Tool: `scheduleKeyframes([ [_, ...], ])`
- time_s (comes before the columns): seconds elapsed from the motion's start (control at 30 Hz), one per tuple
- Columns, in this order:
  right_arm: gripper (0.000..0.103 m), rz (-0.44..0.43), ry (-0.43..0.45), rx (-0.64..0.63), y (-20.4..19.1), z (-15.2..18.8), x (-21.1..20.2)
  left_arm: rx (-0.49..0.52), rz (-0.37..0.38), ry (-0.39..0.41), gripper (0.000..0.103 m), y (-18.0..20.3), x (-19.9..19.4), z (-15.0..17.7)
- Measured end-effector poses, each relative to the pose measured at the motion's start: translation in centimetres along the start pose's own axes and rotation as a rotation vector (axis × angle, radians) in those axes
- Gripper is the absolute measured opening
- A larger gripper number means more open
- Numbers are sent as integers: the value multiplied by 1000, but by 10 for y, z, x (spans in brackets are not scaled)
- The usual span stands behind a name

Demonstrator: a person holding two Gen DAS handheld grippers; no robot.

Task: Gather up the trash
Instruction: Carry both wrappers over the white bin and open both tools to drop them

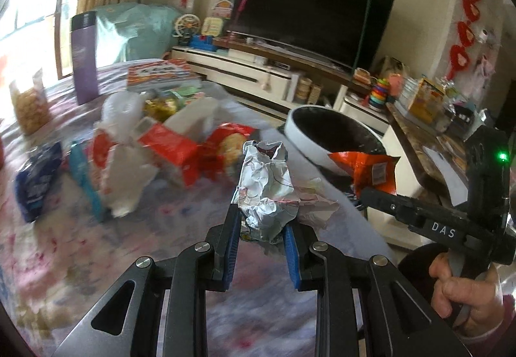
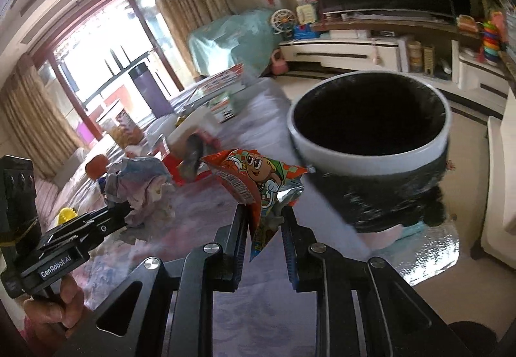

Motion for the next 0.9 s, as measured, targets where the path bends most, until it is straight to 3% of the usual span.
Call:
scheduleKeyframes([
  [0.9, 21, 81, 38, 66, 86, -60, -19, 109, 74, -25, 25, 77, 107, -87],
])
Point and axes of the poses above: each gripper's, at about its wrist camera, not at the fingertips, and x roughly the way its jaws point, y to its right, z to its underside, the point moved 2 cm from there along x, roughly the way its jaws point, and after that the axes turned 12 degrees about -z, right-handed, at the moved point
